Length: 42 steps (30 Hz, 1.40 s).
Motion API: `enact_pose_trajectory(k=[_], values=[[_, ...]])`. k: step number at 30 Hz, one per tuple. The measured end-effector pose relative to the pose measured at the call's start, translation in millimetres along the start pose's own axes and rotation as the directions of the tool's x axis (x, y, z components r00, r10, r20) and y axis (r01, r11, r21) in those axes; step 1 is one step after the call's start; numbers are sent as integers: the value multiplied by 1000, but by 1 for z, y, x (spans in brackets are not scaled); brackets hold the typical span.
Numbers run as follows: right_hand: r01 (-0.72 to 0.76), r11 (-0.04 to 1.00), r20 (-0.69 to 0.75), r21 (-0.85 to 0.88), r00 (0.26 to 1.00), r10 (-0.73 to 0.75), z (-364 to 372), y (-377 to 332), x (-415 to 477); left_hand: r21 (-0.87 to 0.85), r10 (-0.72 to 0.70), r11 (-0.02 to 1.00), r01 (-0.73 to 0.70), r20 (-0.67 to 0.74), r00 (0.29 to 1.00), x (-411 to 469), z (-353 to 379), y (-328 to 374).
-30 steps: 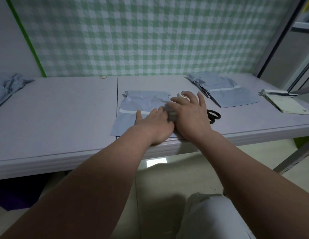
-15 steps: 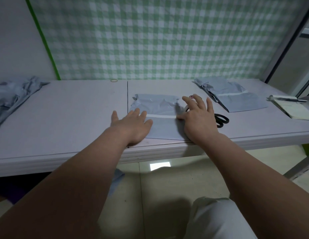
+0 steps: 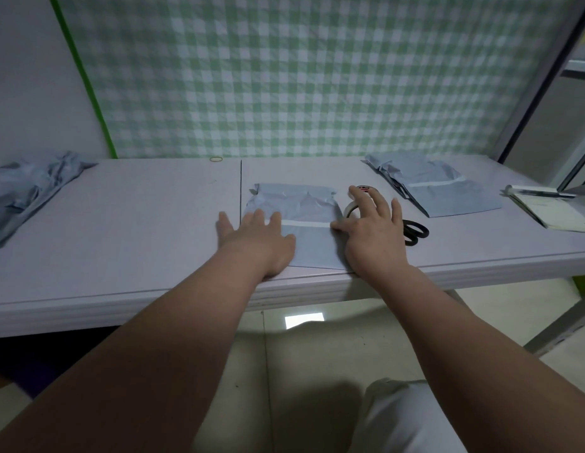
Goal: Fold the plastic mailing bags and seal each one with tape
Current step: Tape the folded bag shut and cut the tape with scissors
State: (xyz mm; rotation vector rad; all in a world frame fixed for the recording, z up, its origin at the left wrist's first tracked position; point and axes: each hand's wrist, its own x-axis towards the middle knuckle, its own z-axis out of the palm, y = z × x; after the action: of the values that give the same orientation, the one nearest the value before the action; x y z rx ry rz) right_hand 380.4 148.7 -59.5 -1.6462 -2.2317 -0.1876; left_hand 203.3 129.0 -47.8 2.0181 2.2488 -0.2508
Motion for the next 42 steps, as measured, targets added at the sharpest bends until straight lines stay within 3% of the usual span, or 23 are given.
enact_pose_trajectory(k=[4,6,13,21,24,27,30,33,35,37,39,42], values=[[-3,1000,0,1,1000,3,3,2,1,-46,196,979,-199,-66,978,-7,-1,43],[-4,1000,-3,2,1000,4,4,3,1,-60,211,975,-215,-72,975,-8,1,51],[-16,1000,-11,17,1000,16,10,6,4,-90,57,994,-59,-18,998,-7,3,23],[-27,984,-166,178,984,57,18,10,6,-30,-176,984,175,-22,984,-4,-2,8],[7,963,-197,271,979,48,17,11,6,-201,-85,978,49,-173,981,-2,-12,21],[76,917,-207,391,978,7,8,18,4,-487,48,847,-212,-327,944,3,-26,47],[108,820,-118,561,992,-50,-7,26,2,-657,65,707,-262,-308,949,11,-35,68],[45,773,-103,632,994,26,-17,39,5,-662,88,703,-261,-283,955,20,-36,78],[-64,838,-116,543,982,150,-22,53,9,-661,55,708,-248,-299,953,25,-31,79],[-212,925,-80,315,965,248,-26,70,10,-716,-41,672,-190,-293,955,29,-25,78],[-311,940,65,144,950,304,-27,78,10,-833,-124,535,-137,-237,963,30,-19,74],[-315,949,206,23,930,304,-35,73,12,-944,-153,318,-86,-141,978,30,-18,68]])
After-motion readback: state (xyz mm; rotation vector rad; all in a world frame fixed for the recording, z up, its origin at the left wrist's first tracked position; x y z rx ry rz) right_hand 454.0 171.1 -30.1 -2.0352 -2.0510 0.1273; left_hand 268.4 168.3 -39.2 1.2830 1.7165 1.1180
